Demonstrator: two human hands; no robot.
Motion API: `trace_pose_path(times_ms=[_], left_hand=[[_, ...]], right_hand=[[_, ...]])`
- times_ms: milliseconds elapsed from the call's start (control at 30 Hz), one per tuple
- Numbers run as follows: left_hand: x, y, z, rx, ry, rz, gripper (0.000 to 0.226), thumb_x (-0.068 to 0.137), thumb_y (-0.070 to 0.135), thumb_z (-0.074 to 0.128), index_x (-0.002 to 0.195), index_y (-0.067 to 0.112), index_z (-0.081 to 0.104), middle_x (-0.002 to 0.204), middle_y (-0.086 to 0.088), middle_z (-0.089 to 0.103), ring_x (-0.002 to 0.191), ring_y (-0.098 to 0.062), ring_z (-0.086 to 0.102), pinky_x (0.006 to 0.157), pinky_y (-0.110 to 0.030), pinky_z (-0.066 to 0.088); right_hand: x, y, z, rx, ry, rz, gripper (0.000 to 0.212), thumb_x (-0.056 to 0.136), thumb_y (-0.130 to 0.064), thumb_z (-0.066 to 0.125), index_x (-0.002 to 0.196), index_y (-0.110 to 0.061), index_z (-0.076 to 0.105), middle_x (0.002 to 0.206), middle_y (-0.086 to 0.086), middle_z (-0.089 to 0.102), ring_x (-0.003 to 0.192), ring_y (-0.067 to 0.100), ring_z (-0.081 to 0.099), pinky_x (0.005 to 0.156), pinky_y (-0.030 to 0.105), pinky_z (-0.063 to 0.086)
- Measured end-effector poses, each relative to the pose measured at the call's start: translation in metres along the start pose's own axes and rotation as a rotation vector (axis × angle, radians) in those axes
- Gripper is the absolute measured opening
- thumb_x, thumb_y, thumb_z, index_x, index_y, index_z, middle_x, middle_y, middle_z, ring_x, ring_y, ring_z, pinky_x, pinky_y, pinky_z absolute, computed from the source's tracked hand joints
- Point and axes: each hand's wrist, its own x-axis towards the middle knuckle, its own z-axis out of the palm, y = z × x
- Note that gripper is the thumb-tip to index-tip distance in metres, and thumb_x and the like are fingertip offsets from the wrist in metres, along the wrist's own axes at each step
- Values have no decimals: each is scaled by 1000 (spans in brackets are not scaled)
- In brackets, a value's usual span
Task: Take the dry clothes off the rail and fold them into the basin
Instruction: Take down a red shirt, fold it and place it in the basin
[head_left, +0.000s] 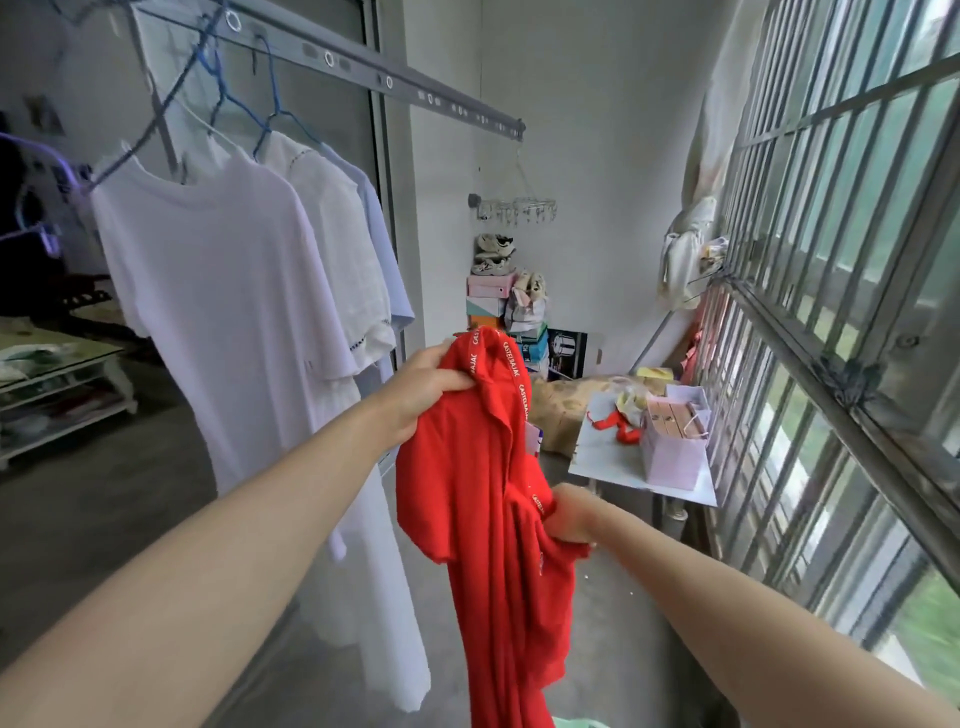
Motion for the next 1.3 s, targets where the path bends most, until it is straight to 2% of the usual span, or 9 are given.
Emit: trace_pose_path(times_ms=[233,333,467,533,733,900,1067,1167,1300], left_hand=[[5,-48,-41,268,-46,-22,40,76,-17,56,82,22,68,69,12,67,70,-3,60,68,-16,47],[0,-78,-56,380,-94,-52,38,73,-17,63,79,20,66,61,15,65,61,5,58,64,-11,45],[-2,-108,-62,401,-139,-107,34,61,-12,66,80,16,66,69,12,68,68,2,61,65,-7,45],[0,-113,-66,388,-167,-173,35,53,5,65,86,16,69,80,3,70,76,-6,63,73,-13,48],[4,-118,-84,292,-186,-400,41,58,25,80,94,7,72,85,-9,73,75,-18,67,76,-27,52],[3,-142,-89,851,-58,-214,10,82,18,67,81,9,65,73,-4,60,73,-18,55,69,-28,42],[-1,-143,-98,1044,80,-143,12,88,27,60,83,16,58,90,-7,63,92,-27,59,75,-32,43],[-6,-141,-102,1042,169,-146,10,90,25,58,86,16,54,93,-8,63,94,-29,58,74,-32,40],[-11,-138,-103,969,258,-165,9,90,16,57,85,15,51,97,-13,64,93,-32,58,76,-34,43]], right_hand=[[-3,68,-15,-44,225,296,24,88,-24,42,92,-20,65,88,1,67,90,25,67,87,39,53],[-10,93,-23,-14,318,299,19,85,-19,43,84,-21,62,99,5,66,90,26,64,82,36,53],[-13,78,-22,396,419,188,28,93,-11,41,70,-11,57,79,11,62,78,24,55,63,31,42],[-11,67,-19,606,453,162,28,91,-22,44,67,-14,57,77,13,64,77,25,56,70,37,47],[-11,43,-11,664,314,114,20,90,-38,55,84,-22,65,93,4,67,91,22,62,94,36,46],[-17,29,-10,448,18,105,36,58,-26,57,94,-20,56,83,0,63,77,17,59,69,26,47],[-9,24,-2,-73,191,95,14,85,-13,57,98,-12,60,97,9,65,92,27,61,67,28,43],[-9,12,-1,89,187,198,15,89,-8,44,89,-12,58,75,8,60,59,26,61,45,29,51],[-8,-5,1,563,165,299,23,94,-1,38,86,-12,57,69,9,59,51,18,57,58,37,58]])
